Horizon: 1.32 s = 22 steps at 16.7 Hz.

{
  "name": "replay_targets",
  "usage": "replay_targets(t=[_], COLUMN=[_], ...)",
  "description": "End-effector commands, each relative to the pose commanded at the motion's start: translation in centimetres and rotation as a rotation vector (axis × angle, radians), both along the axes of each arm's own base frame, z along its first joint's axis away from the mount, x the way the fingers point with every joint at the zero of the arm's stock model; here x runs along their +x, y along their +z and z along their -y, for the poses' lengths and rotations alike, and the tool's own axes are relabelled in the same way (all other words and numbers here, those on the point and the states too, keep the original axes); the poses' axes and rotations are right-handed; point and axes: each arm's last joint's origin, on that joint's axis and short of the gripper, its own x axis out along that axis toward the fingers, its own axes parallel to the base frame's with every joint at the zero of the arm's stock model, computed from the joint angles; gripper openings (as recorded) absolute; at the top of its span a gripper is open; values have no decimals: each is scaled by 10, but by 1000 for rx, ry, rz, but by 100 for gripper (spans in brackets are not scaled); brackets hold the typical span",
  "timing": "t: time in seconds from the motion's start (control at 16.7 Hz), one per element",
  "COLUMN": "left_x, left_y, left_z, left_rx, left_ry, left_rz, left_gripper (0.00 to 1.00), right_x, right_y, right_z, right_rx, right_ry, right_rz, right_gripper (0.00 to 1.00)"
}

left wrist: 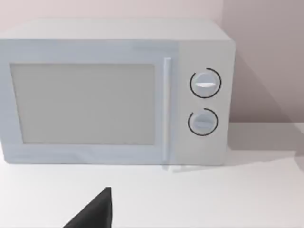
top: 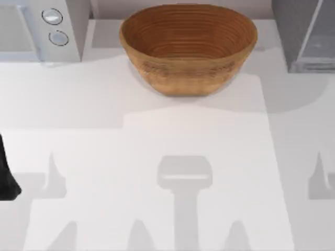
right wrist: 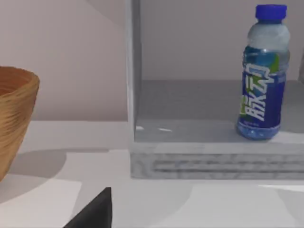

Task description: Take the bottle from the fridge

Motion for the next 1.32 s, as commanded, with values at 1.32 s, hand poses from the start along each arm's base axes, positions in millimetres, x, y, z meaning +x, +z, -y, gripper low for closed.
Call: replay_targets(t=[1.32], left_x=[0], left_y=[0], left_z=[0], left_rx=[0], left_ry=[0], left_rz=[0], left_gripper=[100], right_x=[94], right_y=[-37], right_z=[83], right_rx=[22], right_ry=[-3], right_rz=[-47], right_gripper=[100])
